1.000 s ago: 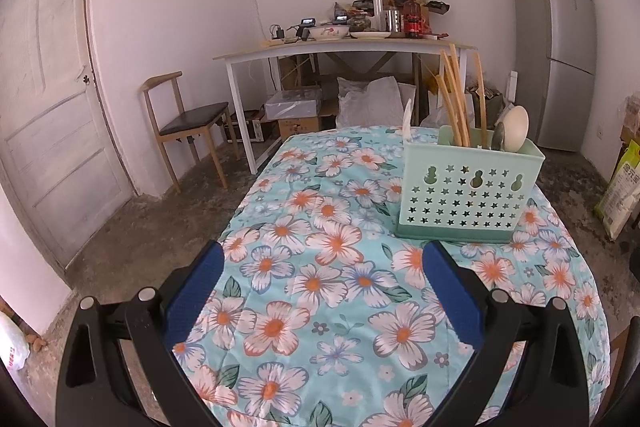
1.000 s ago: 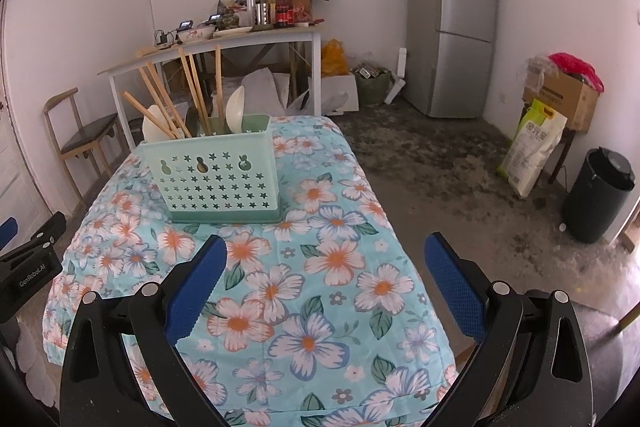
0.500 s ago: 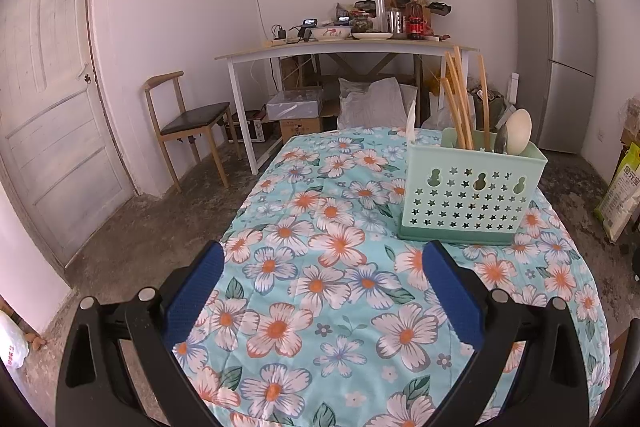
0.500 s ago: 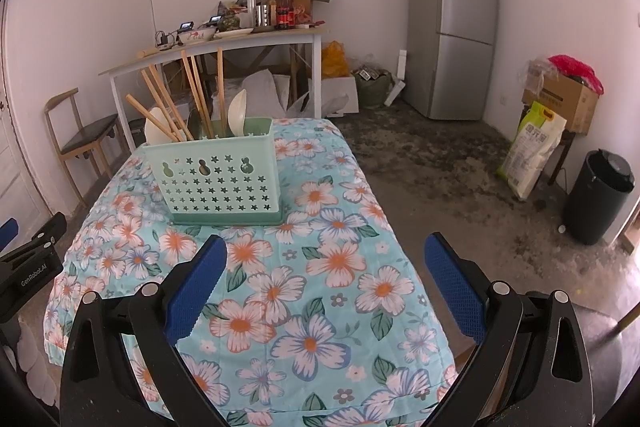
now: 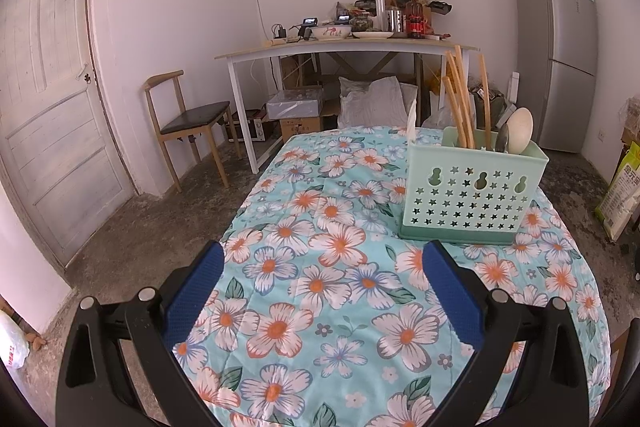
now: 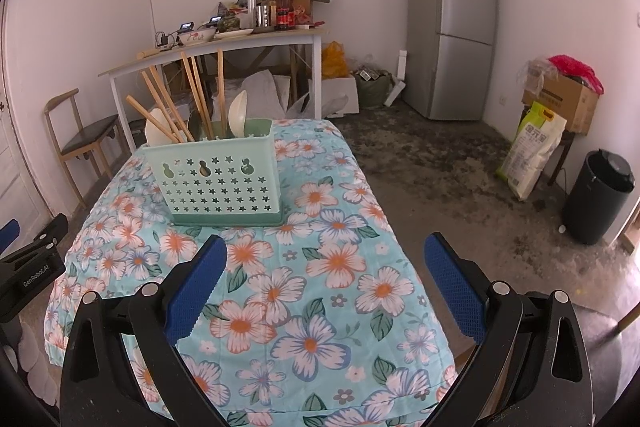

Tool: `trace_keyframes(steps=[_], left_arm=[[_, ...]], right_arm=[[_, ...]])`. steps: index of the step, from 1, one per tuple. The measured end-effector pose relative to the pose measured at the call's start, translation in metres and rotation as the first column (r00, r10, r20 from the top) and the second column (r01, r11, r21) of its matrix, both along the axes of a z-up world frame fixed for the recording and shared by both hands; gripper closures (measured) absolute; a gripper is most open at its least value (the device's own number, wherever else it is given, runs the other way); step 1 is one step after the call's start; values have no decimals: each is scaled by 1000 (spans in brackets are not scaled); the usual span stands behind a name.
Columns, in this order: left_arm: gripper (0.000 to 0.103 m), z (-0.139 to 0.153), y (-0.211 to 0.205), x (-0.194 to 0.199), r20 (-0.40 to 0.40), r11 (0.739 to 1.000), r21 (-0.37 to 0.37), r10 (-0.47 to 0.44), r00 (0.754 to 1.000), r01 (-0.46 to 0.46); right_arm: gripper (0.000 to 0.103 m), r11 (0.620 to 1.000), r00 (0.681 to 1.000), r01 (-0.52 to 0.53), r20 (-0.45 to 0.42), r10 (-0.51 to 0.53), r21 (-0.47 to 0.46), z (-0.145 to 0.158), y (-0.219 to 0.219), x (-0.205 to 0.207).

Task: Organize utensils

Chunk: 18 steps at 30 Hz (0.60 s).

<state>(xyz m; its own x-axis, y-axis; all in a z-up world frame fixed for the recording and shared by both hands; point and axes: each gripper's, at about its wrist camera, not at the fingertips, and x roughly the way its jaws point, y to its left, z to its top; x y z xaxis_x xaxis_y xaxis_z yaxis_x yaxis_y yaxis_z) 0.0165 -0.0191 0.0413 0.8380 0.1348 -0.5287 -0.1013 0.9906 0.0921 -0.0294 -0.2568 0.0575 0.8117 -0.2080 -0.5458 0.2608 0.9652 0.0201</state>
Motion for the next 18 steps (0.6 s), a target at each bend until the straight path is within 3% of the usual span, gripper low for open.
trace_keyframes(steps=[18], left_arm=[[6, 2, 1, 1, 1, 1000, 3, 0, 1000, 0]], right_arm=[[8, 1000, 1000, -1, 6, 1, 0, 3, 1, 0]])
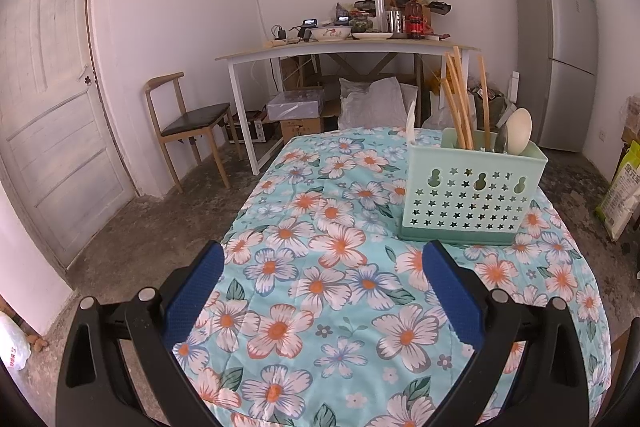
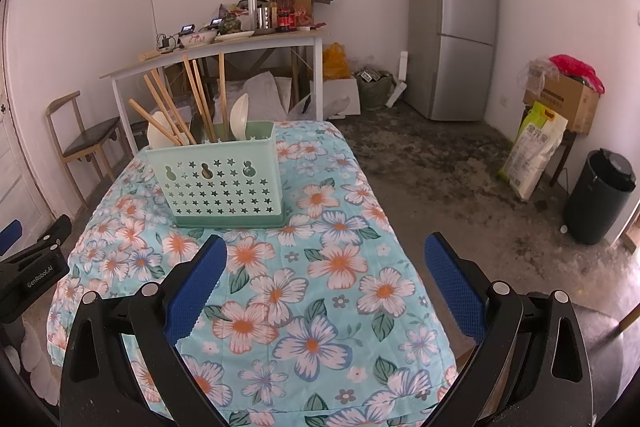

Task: Organize utensils

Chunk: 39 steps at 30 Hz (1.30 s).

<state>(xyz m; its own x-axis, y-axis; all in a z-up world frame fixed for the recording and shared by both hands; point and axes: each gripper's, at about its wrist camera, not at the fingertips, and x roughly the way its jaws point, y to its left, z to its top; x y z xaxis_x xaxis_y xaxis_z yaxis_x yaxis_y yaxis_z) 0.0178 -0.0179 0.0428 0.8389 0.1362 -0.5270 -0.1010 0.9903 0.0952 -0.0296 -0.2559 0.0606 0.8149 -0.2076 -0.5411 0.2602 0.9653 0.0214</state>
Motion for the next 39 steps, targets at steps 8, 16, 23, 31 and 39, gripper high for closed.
trace_keyframes(steps=[8, 16, 23, 31, 39], left_arm=[[6, 1, -1, -1, 3, 1000, 0, 1, 1000, -1], [6, 0, -3, -1, 1, 1000, 0, -1, 1000, 1], [6, 0, -3, -1, 0, 1000, 1, -1, 1000, 1], [6, 1, -3, -1, 1, 1000, 1, 0, 1000, 0], [6, 1, -4, -1, -2, 1000, 0, -1, 1000, 1]], right_arm=[[8, 1000, 1000, -1, -1, 1, 0, 0, 0, -1], [8, 1000, 1000, -1, -2, 1, 1, 1, 0, 0], [8, 1000, 1000, -1, -1, 1, 2, 1, 0, 0], [8, 1000, 1000, -1, -1, 1, 2, 1, -1, -1], [8, 1000, 1000, -1, -1, 1, 3, 1, -1, -1]])
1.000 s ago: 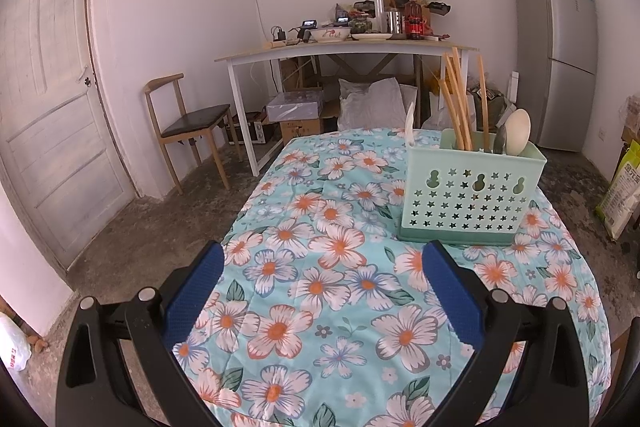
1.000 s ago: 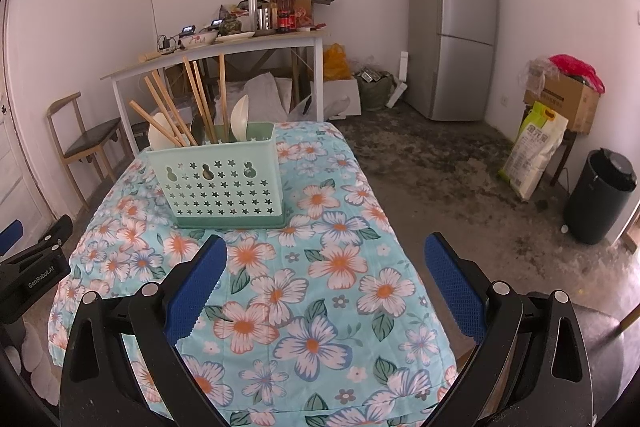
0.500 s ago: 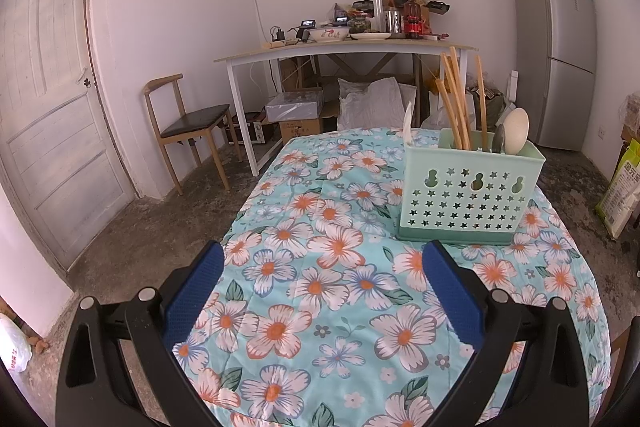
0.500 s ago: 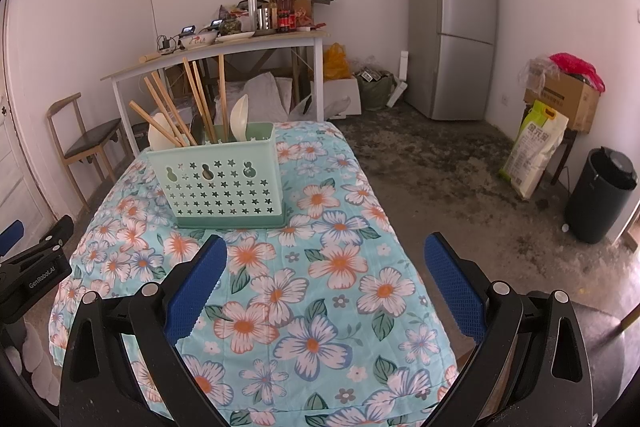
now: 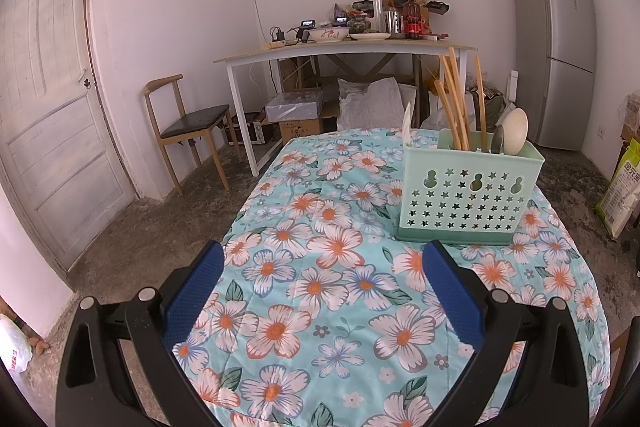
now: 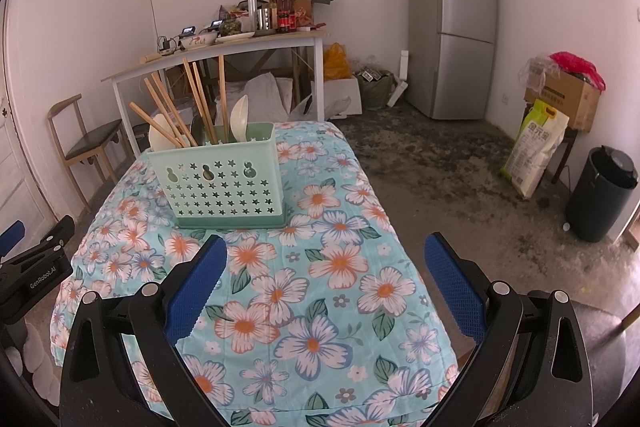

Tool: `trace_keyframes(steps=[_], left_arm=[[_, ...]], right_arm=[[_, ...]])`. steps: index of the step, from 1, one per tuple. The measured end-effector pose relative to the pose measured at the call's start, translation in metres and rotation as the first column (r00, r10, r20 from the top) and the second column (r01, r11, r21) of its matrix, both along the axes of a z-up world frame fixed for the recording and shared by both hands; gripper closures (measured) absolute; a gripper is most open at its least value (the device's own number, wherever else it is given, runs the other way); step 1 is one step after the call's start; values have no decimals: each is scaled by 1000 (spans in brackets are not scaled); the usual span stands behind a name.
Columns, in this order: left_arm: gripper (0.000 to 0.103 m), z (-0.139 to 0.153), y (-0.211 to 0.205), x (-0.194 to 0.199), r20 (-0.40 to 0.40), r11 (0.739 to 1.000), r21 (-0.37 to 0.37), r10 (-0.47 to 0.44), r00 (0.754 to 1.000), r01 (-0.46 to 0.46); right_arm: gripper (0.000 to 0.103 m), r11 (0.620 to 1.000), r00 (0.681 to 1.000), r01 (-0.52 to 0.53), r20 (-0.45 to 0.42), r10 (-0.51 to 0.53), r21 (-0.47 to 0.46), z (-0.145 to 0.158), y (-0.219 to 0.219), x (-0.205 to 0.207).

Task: Organize utensils

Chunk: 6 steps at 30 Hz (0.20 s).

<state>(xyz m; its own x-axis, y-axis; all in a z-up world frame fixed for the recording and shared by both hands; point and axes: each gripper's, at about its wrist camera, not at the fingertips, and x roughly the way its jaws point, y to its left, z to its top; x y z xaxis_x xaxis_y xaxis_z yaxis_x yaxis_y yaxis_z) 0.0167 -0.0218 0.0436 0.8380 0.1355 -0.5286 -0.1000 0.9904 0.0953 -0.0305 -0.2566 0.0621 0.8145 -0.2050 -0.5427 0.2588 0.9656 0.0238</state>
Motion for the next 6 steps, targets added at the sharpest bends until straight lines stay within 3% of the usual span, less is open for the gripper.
trace_keyframes(steps=[6], left_arm=[[6, 0, -1, 0, -1, 1000, 1, -1, 1000, 1]], right_arm=[[8, 1000, 1000, 0, 0, 0, 1, 0, 0, 0]])
